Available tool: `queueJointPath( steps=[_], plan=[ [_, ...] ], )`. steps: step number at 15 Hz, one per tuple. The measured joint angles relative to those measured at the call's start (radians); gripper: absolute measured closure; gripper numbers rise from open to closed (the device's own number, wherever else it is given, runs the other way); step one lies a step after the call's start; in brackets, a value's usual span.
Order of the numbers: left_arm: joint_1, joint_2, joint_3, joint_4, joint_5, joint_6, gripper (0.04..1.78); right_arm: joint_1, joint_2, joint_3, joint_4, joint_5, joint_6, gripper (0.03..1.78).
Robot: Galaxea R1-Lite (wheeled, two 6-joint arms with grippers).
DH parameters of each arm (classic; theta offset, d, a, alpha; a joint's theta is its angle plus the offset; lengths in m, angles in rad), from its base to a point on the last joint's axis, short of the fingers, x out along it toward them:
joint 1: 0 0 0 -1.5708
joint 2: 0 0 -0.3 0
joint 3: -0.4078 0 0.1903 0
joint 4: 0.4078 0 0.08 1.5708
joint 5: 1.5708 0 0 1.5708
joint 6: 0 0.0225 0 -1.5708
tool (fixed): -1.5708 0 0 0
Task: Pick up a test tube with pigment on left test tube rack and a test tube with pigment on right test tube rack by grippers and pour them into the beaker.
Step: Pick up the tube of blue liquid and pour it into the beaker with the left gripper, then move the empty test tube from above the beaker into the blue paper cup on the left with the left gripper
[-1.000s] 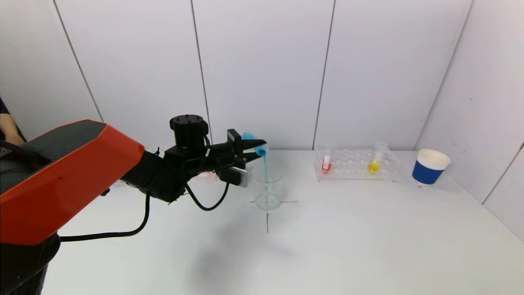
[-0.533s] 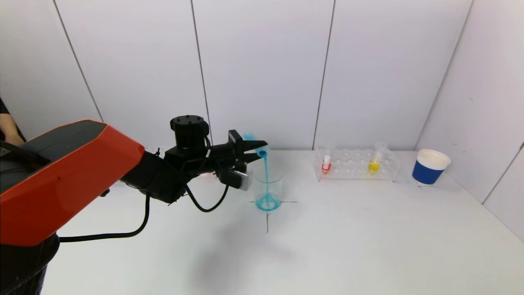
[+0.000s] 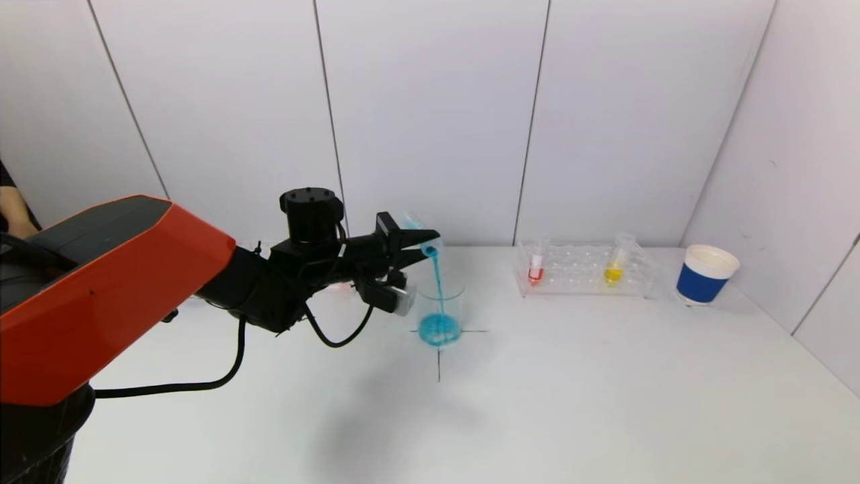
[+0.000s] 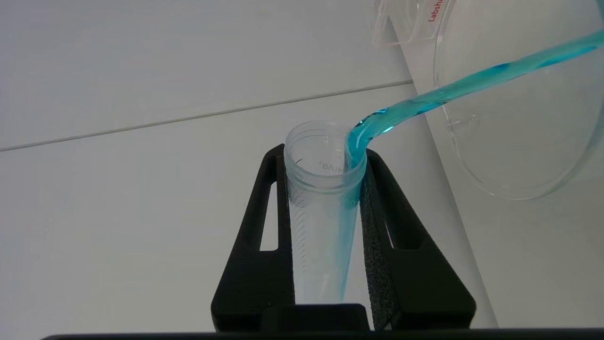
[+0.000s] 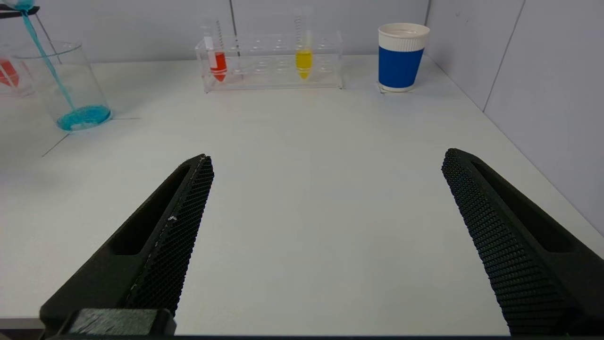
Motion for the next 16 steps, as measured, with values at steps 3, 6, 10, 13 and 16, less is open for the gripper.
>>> queueJointPath(
  steps=[3,6,10,13,16],
  plan=[
    [0.001,-0.005,-0.002,-0.001,0.017,0.016,1.38,0.000,0.000,0.000,0.000,0.000,0.000,0.05],
    [0.002,-0.007,-0.003,0.000,0.024,0.029,1.38,0.000,0.000,0.000,0.000,-0.001,0.000,0.05],
    [-0.001,-0.006,-0.003,0.021,0.028,0.066,1.38,0.000,0.000,0.000,0.000,0.000,0.000,0.05],
    [-0.004,-0.004,-0.003,0.038,0.031,0.097,1.38,0.000,0.000,0.000,0.000,-0.001,0.000,0.05],
    [-0.008,-0.003,-0.002,0.050,0.039,0.116,1.38,0.000,0.000,0.000,0.000,0.000,0.000,0.05]
  ],
)
